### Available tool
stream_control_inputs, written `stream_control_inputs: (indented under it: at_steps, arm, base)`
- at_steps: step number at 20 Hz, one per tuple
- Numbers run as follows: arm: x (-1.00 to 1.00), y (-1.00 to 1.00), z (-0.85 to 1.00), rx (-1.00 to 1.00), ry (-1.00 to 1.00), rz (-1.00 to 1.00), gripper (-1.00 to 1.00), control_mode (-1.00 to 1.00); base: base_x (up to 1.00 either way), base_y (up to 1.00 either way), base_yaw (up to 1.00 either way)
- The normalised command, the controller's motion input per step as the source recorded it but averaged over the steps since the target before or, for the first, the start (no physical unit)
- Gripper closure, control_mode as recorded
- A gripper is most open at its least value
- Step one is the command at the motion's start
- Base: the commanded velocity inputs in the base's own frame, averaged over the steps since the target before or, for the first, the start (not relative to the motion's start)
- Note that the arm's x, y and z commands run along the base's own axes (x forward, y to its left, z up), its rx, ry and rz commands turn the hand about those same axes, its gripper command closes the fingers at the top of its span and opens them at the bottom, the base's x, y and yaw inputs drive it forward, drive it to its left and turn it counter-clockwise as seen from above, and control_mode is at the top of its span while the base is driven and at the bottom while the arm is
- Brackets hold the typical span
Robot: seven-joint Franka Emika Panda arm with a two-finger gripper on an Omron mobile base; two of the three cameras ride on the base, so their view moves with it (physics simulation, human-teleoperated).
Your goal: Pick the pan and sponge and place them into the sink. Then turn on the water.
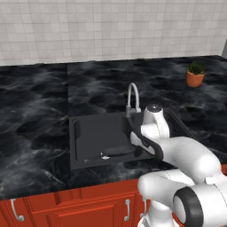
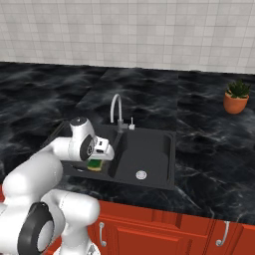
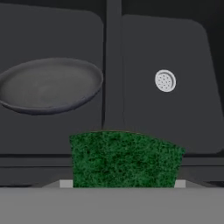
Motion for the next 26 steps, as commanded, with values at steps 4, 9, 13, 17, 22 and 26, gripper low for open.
stream_control_inputs:
  at_steps: [4, 9, 13, 17, 22, 26]
  arm:
    - [0.19, 0.63, 0.02, -0.03, 0.00, -0.01, 1.00, -1.00]
    - [0.08, 0.67, 0.00, -0.02, 0.00, 0.00, 1.00, -1.00]
    - [0.13, 0.44, 0.00, -0.03, 0.00, -0.01, 1.00, -1.00]
    - [0.14, 0.18, 0.00, -0.03, -0.02, -0.01, 1.00, -1.00]
    - [0.19, 0.06, 0.00, -0.04, -0.01, -0.03, 1.00, -1.00]
    - [0.21, 0.00, 0.00, -0.10, -0.04, -0.03, 1.00, -1.00]
  base:
    - [0.00, 0.00, 0.00]
    - [0.00, 0.00, 0.00]
    - [0.00, 0.00, 0.00]
    - [0.00, 0.00, 0.00]
    - [0.00, 0.00, 0.00]
    - [0.00, 0.00, 0.00]
